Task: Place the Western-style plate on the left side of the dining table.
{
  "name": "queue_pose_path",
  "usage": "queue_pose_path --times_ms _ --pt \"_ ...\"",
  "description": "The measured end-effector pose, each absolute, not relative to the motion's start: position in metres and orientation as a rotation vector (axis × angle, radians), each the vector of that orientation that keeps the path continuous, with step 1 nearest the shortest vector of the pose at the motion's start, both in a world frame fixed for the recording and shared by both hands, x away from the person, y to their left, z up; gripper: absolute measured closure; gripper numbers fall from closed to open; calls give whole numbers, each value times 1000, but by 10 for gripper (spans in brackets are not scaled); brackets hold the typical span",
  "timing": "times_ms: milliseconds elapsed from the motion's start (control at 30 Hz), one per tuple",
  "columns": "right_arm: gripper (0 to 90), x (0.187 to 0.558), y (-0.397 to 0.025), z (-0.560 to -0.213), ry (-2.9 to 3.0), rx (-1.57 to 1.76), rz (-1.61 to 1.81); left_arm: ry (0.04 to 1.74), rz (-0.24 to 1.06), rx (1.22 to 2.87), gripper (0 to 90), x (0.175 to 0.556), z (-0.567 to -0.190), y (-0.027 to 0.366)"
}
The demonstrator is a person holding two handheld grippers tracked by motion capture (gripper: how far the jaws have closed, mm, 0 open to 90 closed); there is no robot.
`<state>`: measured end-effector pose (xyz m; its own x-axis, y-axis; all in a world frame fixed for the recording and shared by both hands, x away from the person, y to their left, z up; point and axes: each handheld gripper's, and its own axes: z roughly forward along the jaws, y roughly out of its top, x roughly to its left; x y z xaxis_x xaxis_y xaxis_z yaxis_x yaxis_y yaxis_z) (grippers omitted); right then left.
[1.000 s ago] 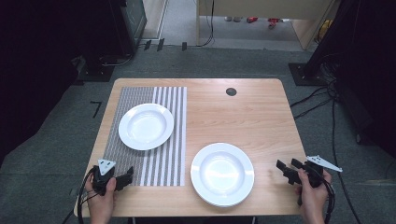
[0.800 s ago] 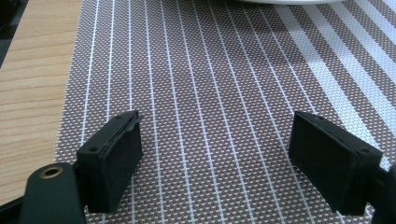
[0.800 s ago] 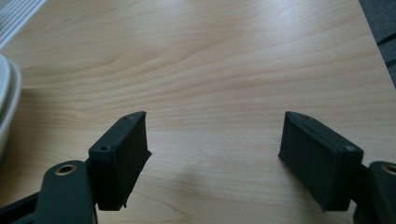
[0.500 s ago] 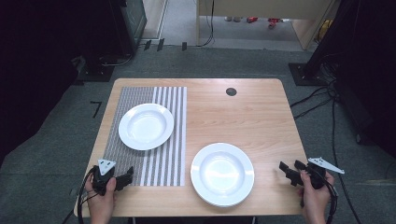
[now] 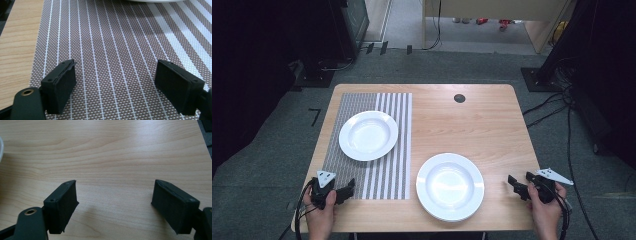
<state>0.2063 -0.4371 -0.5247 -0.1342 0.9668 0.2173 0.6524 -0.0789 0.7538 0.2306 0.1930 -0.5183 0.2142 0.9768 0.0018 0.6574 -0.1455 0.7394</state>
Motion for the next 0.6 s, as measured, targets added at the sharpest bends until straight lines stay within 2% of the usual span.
queue_pose_path --times_ms 600 --pt "175 208 -425 -525 1852 1678 934 1509 668 1880 169 231 -518 193"
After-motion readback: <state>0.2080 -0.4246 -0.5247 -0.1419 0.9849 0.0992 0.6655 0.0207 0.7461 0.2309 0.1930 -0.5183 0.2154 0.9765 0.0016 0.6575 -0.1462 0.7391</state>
